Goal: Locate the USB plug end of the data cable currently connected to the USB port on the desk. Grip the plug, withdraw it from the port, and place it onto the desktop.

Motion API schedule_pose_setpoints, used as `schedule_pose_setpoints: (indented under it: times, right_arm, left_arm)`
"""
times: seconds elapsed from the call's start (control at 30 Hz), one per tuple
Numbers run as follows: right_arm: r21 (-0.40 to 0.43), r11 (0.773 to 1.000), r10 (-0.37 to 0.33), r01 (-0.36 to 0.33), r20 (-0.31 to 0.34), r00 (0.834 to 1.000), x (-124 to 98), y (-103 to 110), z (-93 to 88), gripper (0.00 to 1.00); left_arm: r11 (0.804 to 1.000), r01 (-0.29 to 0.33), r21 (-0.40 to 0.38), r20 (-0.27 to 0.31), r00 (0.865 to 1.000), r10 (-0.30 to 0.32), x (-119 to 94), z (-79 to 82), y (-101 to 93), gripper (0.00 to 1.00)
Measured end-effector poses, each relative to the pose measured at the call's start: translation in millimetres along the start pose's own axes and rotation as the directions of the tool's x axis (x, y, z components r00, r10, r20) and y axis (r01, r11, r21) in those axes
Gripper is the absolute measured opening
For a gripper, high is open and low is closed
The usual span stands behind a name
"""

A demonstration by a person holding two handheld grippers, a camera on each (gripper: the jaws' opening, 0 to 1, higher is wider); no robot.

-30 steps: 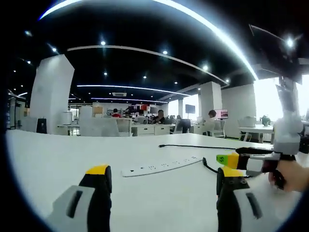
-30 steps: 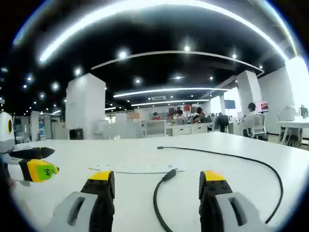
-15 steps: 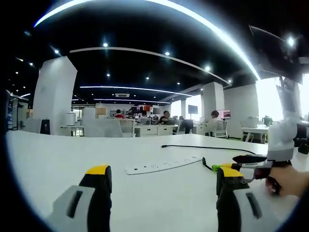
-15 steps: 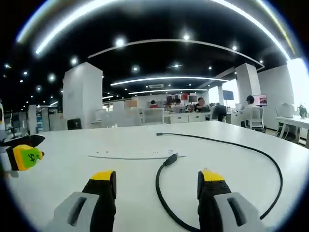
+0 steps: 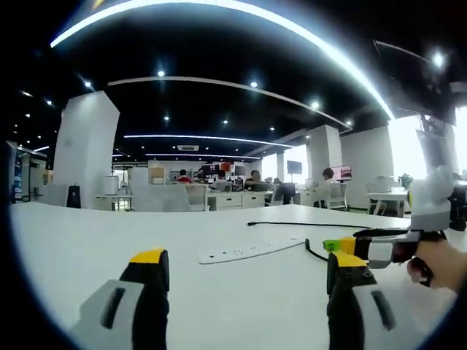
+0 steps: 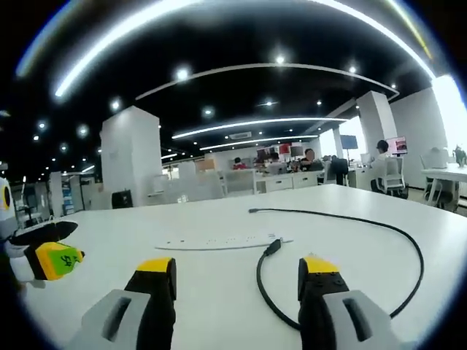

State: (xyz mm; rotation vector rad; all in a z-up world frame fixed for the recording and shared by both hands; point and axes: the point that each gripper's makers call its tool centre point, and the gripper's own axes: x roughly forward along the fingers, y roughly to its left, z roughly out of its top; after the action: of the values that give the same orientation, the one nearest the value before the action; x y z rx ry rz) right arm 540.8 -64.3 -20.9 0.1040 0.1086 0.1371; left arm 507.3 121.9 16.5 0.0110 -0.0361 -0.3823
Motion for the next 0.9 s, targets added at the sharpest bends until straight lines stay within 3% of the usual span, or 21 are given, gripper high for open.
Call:
schedule_pose_setpoints:
  times: [0.43, 0.9]
  right_arm:
    - [-0.027, 1.000, 0.010, -0.009, 0.047, 0.999, -33.1, 13.3, 22.0, 0.64]
    - [-0.021, 1.000, 0.024, -0.023, 0.051, 0.998, -57.2, 26.5, 21.0, 0.65]
  left_arm:
    - [1.000, -0.004, 0.001, 0.031, 1.000, 0.004, -22.4, 27.1, 0.0, 0.89]
    - [1.000, -0.017, 0.005, 0.065, 0.998, 0.017, -64.3, 35.7, -6.4, 0.89]
